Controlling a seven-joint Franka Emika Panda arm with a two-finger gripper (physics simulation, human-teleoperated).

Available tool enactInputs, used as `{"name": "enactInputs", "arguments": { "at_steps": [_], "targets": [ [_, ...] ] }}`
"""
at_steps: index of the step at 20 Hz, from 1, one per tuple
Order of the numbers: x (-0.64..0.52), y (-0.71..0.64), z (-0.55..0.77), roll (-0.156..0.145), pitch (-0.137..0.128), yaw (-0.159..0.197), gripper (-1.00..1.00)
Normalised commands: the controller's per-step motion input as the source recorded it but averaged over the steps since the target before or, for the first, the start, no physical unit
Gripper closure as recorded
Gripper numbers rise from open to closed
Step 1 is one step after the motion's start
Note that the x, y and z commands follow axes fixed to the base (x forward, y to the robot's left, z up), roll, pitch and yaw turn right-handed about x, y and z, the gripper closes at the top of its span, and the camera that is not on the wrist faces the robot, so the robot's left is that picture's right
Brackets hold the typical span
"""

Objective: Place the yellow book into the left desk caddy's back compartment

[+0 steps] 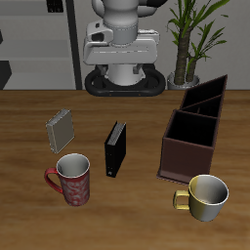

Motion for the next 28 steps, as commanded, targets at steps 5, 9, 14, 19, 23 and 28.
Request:
{"name": "enactInputs", "arguments": {
  "at_steps": [5,9,14,19,23,28],
  "targets": [
    [-0.13,-0.20,-0.08,0.009,0.007,0.007,-1.00],
    [-0.18,-0.21,-0.07,-0.008,-0.018,0.025,-1.00],
    [-0.21,-0.27,-0.03,-0.017,-0.009,-0.035,-1.00],
    [-0.36,-0.51,-0.05,-0.030,-0.004,-0.015,-1.00],
    [-0.48,-0.74,0.00,-0.052,-0.042,0.002,-1.00],
    [-0.33,-0.53,0.01,-0.046,-0.031,-0.023,-1.00]
  ]
}}
